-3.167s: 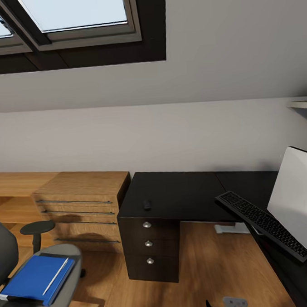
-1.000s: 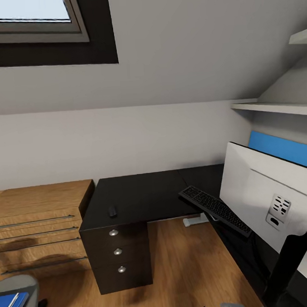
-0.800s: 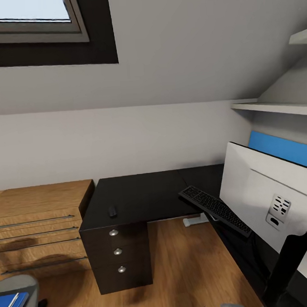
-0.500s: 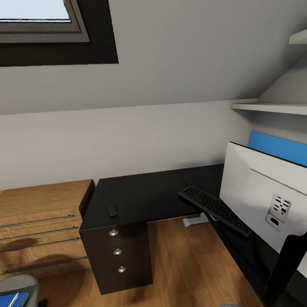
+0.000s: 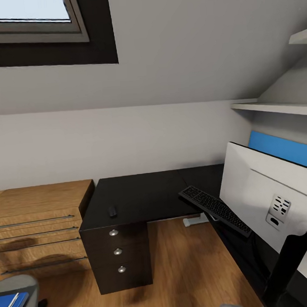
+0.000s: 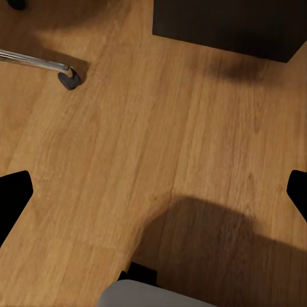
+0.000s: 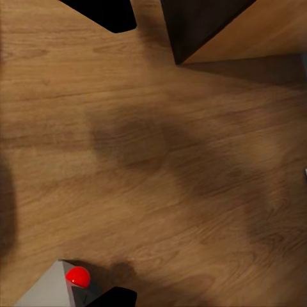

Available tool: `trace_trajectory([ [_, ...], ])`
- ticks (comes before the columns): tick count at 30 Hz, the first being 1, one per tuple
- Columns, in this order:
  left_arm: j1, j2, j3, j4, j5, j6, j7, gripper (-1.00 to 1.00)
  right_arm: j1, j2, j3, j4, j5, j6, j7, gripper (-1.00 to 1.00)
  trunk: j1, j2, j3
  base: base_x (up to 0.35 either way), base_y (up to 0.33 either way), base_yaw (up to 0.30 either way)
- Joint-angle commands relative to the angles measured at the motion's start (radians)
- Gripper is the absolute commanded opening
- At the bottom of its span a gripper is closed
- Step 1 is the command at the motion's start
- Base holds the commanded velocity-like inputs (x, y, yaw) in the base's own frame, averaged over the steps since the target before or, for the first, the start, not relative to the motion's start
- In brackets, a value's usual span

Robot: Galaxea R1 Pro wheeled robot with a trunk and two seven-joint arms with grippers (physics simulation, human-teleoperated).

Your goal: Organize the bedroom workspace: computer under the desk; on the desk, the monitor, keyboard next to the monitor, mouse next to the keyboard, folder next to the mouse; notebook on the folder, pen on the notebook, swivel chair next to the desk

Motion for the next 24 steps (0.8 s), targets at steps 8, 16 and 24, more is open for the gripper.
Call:
trace_trajectory([
  [8, 0.001, 0.0, 0.004, -0.002, -0.004, 0.002, 0.001, 1.0, -0.001, -0.001, -0.007, 0.001, 0.005, -0.005, -0.001, 1.0, 0.0, -0.001, -0.001, 0.0, 0.0, 0.051],
  [16, 0.001, 0.0, 0.004, -0.002, -0.005, 0.002, 0.001, 1.0, -0.001, -0.001, -0.007, 0.001, 0.005, -0.005, -0.002, 1.0, 0.0, -0.001, -0.001, -0.084, 0.0, 0.231],
  [24, 0.001, 0.0, 0.004, -0.002, -0.005, 0.002, 0.001, 1.0, -0.001, -0.001, -0.007, 0.001, 0.007, -0.005, -0.002, 1.0, 0.0, -0.001, -0.001, -0.252, 0.0, 0.088],
])
